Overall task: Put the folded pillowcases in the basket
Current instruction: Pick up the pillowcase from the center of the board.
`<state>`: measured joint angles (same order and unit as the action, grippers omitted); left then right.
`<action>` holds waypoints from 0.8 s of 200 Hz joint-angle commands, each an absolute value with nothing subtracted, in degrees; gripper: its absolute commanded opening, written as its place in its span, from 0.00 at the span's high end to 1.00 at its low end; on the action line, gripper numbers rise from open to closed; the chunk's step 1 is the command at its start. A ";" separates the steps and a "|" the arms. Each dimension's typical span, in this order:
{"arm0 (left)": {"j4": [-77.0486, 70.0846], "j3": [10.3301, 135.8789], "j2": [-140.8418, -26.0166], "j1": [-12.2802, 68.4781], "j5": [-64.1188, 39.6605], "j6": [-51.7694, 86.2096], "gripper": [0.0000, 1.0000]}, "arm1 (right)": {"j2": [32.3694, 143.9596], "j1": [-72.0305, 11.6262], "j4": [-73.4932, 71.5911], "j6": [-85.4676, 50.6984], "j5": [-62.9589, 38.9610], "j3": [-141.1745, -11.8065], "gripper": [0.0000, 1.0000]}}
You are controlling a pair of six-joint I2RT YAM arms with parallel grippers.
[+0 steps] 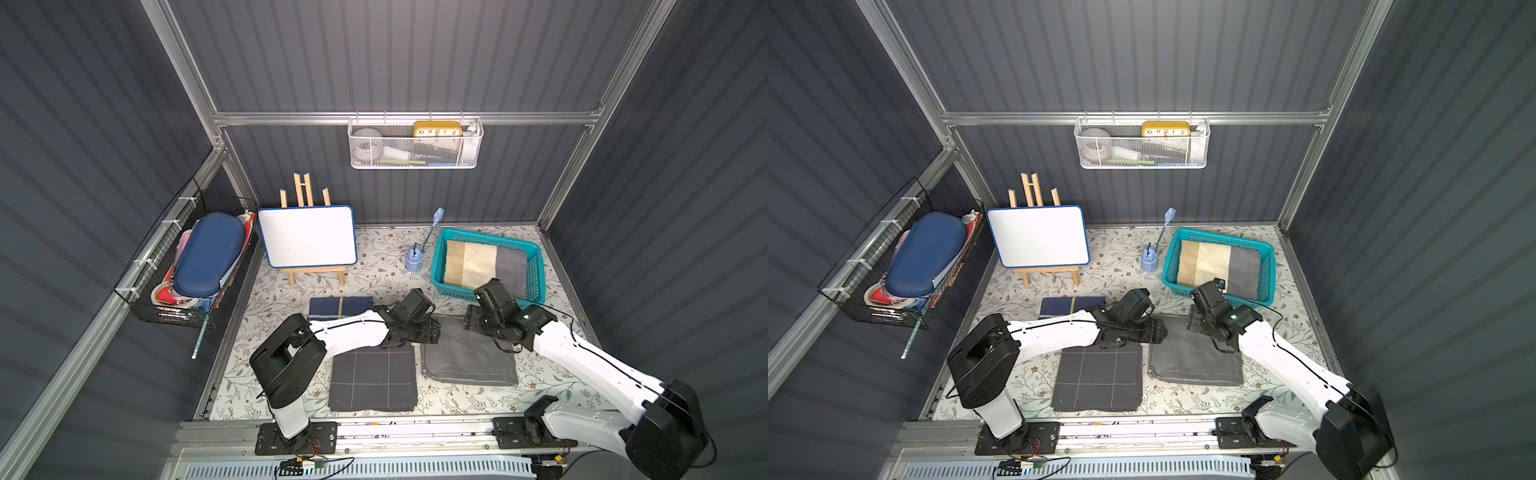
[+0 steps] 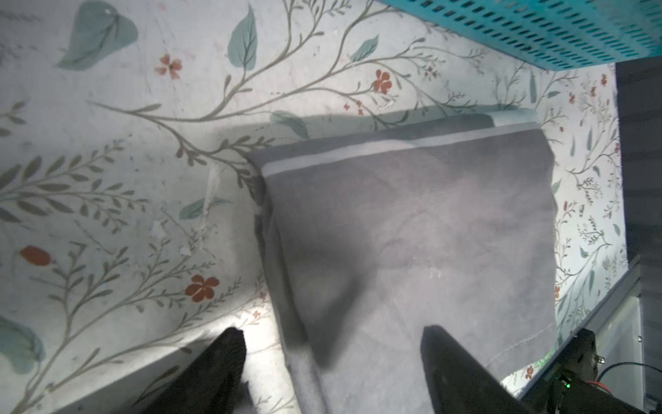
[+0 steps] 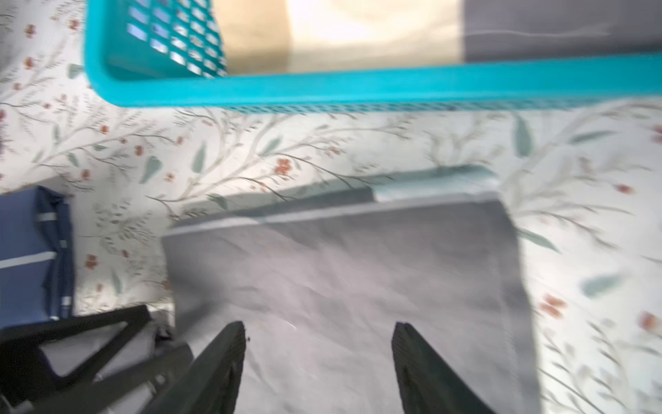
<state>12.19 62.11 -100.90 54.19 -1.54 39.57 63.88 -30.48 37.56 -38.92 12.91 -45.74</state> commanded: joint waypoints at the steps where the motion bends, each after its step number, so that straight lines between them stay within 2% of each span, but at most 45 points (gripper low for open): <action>1: 15.09 64.05 -102.27 54.54 -2.32 38.79 0.21 | 59.81 -30.43 47.98 -42.34 18.94 -42.02 0.31; 53: 16.80 67.16 -106.11 55.51 -3.72 37.58 0.23 | 51.86 -27.68 49.30 -50.23 21.43 -34.23 0.31; 102: 17.67 69.99 -110.03 56.24 -4.43 36.73 0.25 | 53.23 -16.71 42.03 -50.02 12.57 -27.90 0.31; 160: 17.87 71.46 -112.33 56.43 -4.88 36.65 0.35 | 54.78 -13.19 35.27 -48.58 6.80 -24.09 0.31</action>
